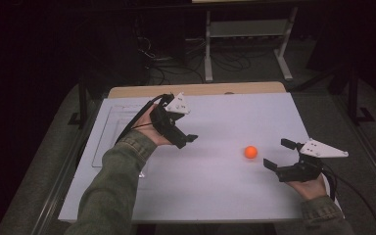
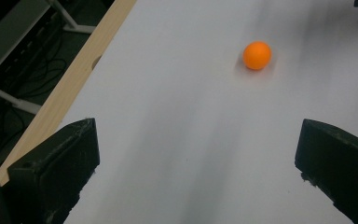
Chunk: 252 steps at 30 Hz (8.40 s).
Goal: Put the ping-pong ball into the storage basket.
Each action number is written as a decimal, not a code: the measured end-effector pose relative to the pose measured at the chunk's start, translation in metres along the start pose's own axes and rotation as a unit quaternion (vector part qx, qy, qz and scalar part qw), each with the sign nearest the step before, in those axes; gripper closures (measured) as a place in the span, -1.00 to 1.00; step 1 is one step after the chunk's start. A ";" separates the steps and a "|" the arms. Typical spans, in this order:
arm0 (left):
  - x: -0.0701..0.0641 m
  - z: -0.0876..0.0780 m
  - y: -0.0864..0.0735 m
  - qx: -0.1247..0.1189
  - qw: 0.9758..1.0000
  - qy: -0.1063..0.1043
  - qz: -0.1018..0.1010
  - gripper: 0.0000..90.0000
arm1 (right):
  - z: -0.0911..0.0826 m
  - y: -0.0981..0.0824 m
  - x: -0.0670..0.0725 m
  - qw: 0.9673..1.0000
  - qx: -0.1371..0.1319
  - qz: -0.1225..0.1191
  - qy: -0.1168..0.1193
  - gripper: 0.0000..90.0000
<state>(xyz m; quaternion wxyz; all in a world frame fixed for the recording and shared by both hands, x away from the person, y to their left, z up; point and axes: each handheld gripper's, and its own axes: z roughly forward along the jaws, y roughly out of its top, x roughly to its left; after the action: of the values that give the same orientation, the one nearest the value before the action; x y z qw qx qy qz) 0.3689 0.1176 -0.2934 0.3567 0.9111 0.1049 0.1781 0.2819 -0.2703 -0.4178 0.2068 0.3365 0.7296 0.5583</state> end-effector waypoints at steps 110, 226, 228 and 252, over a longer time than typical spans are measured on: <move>-0.035 0.135 0.050 0.053 0.990 -0.109 0.071 -1.00 | -0.005 -0.002 0.004 1.000 -0.004 -0.001 -0.002 -1.00; -0.061 0.221 0.047 0.068 0.981 -0.171 0.067 0.13 | -0.009 -0.003 0.009 1.000 0.000 -0.011 0.004 -1.00; -0.062 0.220 0.047 0.069 0.981 -0.170 0.068 0.13 | -0.009 -0.003 0.009 1.000 0.000 -0.011 0.004 -1.00; -0.052 0.183 0.053 0.045 0.985 -0.152 0.068 0.13 | -0.009 -0.003 0.010 1.000 0.001 -0.012 0.003 -1.00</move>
<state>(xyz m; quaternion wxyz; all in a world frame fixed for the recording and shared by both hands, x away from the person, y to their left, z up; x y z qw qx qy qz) 0.3978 -0.0493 -0.3951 0.3139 0.9478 -0.0043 0.0568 0.2682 -0.2699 -0.4176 0.2109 0.3267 0.7344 0.5562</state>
